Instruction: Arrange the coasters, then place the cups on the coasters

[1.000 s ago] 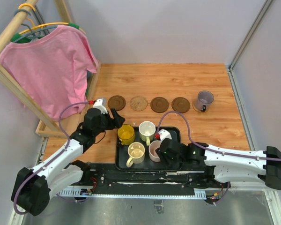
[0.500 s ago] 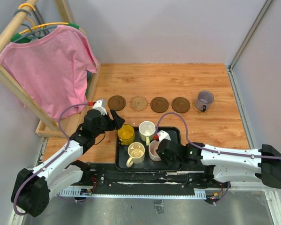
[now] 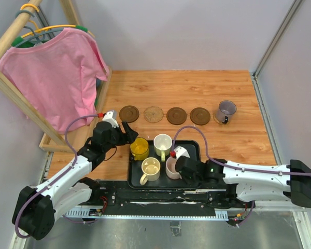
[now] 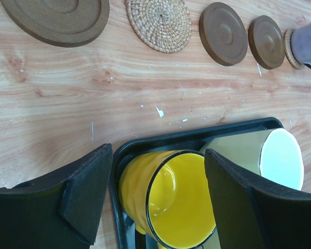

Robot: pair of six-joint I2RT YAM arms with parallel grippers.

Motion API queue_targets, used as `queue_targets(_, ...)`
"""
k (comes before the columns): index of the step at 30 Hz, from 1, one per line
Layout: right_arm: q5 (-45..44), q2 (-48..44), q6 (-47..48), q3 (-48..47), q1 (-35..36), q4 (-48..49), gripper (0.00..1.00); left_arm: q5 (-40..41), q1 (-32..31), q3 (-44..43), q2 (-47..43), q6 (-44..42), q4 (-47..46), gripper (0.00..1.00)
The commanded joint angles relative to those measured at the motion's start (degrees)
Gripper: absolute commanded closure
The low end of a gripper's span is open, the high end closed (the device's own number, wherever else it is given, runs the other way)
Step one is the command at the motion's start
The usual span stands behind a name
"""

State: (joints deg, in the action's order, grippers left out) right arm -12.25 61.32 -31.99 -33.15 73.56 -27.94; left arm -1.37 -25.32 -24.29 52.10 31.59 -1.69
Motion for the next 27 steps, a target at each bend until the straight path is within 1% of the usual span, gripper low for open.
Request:
queue_targets(1,-4.5,-3.1,-2.2,-2.5,1.6,-6.0,0.99,-0.7,-0.3,0.8,-0.5,0.6,-2.4,0.24)
queue_targets(6,-11.7,-4.8,-5.5,-7.9,1.7,-14.4,0.99,-1.3,-0.3,0.9,-0.3,0.7,-3.1,0.24)
queue_targets(8,-16.4,-4.6,-7.1,-11.1,1.7,-18.2,0.99,-1.6,-0.4,0.8,-0.2,0.4,-3.2,0.24)
queue_targets(10,-20.5,-3.7,-8.2,-14.7,1.7,-21.3,0.99,-1.7,-0.3,0.6,-0.1,-0.1,-3.2,0.24)
queue_targets(13,-29.6,-1.7,-10.3,-19.9,1.7,-24.6,0.99,-1.4,-0.3,0.2,0.0,-1.0,-3.2,0.24)
queue_targets(16,-35.3,1.1,-11.8,-24.6,-0.6,-26.0,0.99,-1.0,-0.3,-0.5,0.1,-2.1,-3.3,0.24)
queue_targets(19,-35.8,4.5,-11.5,-28.7,-6.7,-25.2,0.99,-0.9,-0.4,-1.7,1.1,-3.2,-3.6,0.24)
queue_targets(27,-28.8,12.5,-0.5,-32.3,-22.7,-14.9,0.99,-0.9,-0.3,-5.5,6.5,-6.0,-5.5,0.22)
